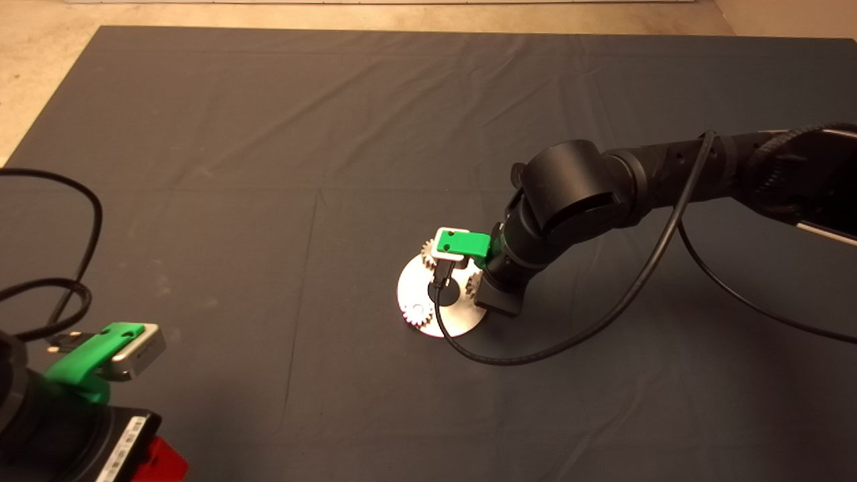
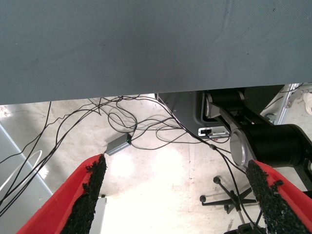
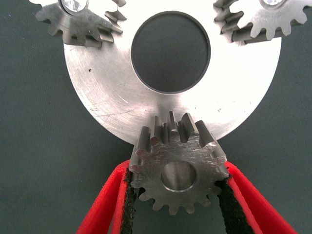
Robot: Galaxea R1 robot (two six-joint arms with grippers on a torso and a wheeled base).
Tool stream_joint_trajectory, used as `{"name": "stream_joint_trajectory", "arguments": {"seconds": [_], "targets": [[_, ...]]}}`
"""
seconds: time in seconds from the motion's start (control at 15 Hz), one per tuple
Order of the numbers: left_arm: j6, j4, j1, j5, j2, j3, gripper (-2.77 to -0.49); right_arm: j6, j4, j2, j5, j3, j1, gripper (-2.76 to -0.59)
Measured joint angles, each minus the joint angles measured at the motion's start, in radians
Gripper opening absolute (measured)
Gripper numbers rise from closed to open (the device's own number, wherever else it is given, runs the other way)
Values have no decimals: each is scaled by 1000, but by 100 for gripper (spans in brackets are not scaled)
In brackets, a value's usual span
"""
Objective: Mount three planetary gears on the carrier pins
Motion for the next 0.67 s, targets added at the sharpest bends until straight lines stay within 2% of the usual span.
{"name": "stream_joint_trajectory", "arguments": {"seconds": [0.67], "targets": [[0, 0, 0, 0, 0, 0, -122, 0, -1, 1, 0, -3, -7, -232]]}}
